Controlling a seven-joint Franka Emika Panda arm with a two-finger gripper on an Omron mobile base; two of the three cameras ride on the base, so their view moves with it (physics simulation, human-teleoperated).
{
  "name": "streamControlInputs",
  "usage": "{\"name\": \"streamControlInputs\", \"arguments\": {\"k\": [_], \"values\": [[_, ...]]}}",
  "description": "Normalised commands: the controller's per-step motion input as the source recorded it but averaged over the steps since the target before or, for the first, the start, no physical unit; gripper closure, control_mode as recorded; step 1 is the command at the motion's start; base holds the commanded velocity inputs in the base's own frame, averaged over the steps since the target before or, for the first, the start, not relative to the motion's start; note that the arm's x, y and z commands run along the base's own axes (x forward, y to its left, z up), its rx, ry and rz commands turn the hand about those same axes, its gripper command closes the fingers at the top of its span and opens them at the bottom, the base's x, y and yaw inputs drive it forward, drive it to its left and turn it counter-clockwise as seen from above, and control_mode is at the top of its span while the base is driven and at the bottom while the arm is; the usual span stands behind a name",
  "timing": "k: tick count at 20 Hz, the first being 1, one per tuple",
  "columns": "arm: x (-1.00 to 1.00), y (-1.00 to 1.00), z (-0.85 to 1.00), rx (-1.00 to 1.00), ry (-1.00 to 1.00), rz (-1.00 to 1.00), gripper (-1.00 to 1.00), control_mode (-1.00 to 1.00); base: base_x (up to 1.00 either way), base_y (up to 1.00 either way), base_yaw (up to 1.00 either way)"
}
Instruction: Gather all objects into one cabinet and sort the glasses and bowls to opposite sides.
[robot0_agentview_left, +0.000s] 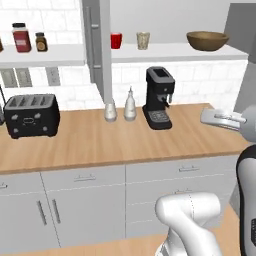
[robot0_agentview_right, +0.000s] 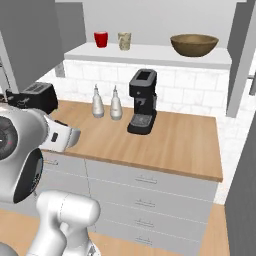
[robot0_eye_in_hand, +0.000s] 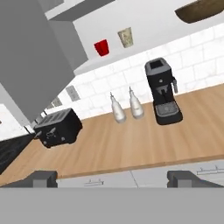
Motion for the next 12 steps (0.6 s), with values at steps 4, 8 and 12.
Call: {"name": "streamControlInputs", "arguments": {"k": [4, 8, 12], "values": [[0.0, 0.0, 0.0, 0.0, 0.0, 0.0, -1.0, 1.0, -0.79, 0.0, 0.27], [0.0, 0.0, 0.0, 0.0, 0.0, 0.0, -1.0, 1.0, -0.63, -0.03, 0.36], [0.0, 0.0, 0.0, 0.0, 0.0, 0.0, -1.0, 1.0, -0.31, -0.07, 0.47]]}}
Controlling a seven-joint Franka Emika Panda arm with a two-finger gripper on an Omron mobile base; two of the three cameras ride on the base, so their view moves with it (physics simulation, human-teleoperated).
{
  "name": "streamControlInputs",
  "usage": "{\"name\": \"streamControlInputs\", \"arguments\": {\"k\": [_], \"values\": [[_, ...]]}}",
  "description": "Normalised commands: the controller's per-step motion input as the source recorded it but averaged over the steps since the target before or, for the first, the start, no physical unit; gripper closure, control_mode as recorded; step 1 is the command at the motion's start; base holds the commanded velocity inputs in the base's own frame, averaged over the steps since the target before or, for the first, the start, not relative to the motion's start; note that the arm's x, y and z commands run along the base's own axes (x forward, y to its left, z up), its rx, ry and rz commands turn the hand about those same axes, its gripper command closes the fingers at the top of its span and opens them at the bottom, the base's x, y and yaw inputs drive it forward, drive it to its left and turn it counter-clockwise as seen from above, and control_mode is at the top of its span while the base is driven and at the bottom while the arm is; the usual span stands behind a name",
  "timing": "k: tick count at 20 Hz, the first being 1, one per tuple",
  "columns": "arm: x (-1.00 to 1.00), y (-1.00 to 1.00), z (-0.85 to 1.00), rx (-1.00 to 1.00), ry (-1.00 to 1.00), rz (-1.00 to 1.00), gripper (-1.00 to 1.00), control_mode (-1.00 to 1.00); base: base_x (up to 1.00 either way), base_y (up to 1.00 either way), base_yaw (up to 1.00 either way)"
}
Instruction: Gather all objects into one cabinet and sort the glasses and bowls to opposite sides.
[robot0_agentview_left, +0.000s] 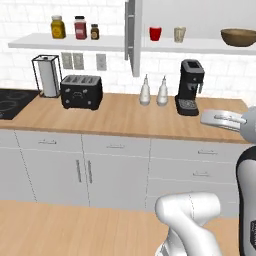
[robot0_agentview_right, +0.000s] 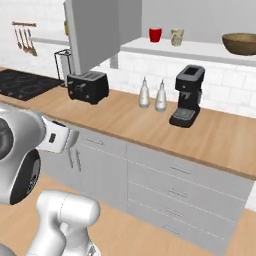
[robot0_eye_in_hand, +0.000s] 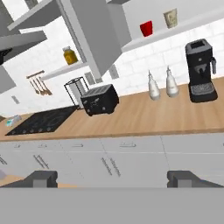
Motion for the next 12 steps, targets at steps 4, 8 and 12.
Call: {"name": "streamControlInputs", "arguments": {"k": [4, 8, 12], "values": [[0.0, 0.0, 0.0, 0.0, 0.0, 0.0, -1.0, 1.0, 0.0, -0.03, 0.5], [0.0, 0.0, 0.0, 0.0, 0.0, 0.0, -1.0, 1.0, 0.0, 0.0, 0.53], [0.0, 0.0, 0.0, 0.0, 0.0, 0.0, -1.0, 1.0, 0.0, 0.0, 0.42]]}}
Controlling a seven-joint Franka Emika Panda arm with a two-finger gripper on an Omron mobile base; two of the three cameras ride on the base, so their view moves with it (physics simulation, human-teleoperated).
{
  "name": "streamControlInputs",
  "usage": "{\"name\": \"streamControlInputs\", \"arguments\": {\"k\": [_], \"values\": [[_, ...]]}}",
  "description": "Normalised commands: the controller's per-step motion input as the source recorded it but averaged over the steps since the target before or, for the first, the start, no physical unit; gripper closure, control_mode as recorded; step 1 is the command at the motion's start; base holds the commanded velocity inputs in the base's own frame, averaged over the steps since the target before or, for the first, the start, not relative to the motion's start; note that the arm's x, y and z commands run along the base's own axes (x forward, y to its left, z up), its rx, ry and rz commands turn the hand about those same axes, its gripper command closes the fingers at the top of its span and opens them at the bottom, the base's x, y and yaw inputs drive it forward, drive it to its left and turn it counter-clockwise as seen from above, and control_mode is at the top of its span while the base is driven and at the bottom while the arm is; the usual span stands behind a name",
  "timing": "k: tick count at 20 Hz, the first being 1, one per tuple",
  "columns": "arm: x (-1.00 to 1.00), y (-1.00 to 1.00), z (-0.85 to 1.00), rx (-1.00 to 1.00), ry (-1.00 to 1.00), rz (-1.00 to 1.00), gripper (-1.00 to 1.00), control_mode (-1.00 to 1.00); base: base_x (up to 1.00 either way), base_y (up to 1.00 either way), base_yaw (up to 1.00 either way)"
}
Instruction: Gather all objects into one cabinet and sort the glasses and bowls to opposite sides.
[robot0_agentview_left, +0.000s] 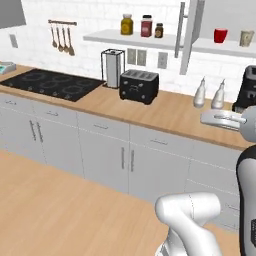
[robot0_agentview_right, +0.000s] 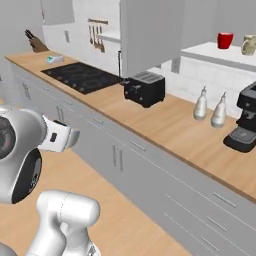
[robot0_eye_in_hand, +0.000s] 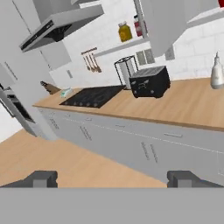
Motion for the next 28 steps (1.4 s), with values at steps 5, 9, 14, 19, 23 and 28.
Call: {"name": "streamControlInputs", "arguments": {"k": [5, 9, 14, 19, 23, 28], "values": [[0.0, 0.0, 0.0, 0.0, 0.0, 0.0, -1.0, 1.0, 0.01, 0.09, 0.59], [0.0, 0.0, 0.0, 0.0, 0.0, 0.0, -1.0, 1.0, 0.11, 0.12, 0.37], [0.0, 0.0, 0.0, 0.0, 0.0, 0.0, -1.0, 1.0, 0.07, 0.07, 0.23], [0.0, 0.0, 0.0, 0.0, 0.0, 0.0, -1.0, 1.0, 0.2, 0.07, 0.5], [0.0, 0.0, 0.0, 0.0, 0.0, 0.0, -1.0, 1.0, 0.33, 0.19, 0.21], [0.0, 0.0, 0.0, 0.0, 0.0, 0.0, -1.0, 1.0, 0.84, 0.0, 0.27]]}}
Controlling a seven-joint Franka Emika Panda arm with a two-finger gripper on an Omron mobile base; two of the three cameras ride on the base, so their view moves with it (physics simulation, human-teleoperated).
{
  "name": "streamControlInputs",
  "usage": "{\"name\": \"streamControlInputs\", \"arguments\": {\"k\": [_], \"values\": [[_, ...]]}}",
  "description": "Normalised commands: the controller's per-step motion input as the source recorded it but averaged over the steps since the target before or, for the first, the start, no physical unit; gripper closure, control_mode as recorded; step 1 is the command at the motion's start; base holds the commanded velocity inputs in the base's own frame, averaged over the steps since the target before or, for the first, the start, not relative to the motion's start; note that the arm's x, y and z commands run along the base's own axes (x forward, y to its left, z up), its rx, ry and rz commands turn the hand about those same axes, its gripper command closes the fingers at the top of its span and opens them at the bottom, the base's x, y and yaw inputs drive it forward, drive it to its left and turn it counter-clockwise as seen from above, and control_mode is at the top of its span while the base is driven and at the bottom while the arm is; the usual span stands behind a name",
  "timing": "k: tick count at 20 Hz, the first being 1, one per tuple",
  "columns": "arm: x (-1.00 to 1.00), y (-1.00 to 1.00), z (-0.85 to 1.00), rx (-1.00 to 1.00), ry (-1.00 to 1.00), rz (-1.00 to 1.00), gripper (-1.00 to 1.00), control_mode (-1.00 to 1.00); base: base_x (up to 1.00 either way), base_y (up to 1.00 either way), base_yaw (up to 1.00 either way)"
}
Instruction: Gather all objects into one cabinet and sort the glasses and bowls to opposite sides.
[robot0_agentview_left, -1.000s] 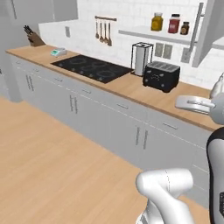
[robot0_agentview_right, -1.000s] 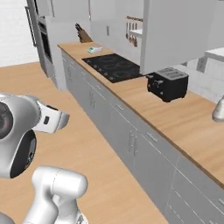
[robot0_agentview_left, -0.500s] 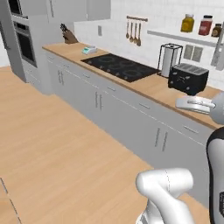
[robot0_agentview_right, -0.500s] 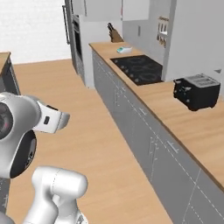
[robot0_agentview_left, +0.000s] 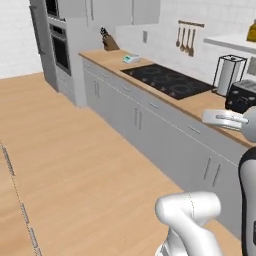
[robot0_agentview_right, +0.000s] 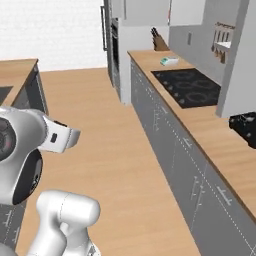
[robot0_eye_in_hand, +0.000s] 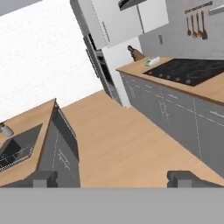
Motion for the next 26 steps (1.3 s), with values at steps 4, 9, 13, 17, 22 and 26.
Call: {"name": "streamControlInputs", "arguments": {"k": [4, 9, 13, 17, 22, 26], "values": [[0.0, 0.0, 0.0, 0.0, 0.0, 0.0, -1.0, 1.0, 0.94, 0.0, 0.25], [0.0, 0.0, 0.0, 0.0, 0.0, 0.0, -1.0, 1.0, 0.79, 0.02, 0.28], [0.0, 0.0, 0.0, 0.0, 0.0, 0.0, -1.0, 1.0, 0.55, 0.0, 0.31], [0.0, 0.0, 0.0, 0.0, 0.0, 0.0, -1.0, 1.0, 0.32, 0.0, 0.11], [0.0, 0.0, 0.0, 0.0, 0.0, 0.0, -1.0, 1.0, 0.6, 0.0, 0.19], [0.0, 0.0, 0.0, 0.0, 0.0, 0.0, -1.0, 1.0, 0.83, 0.0, 0.17]]}}
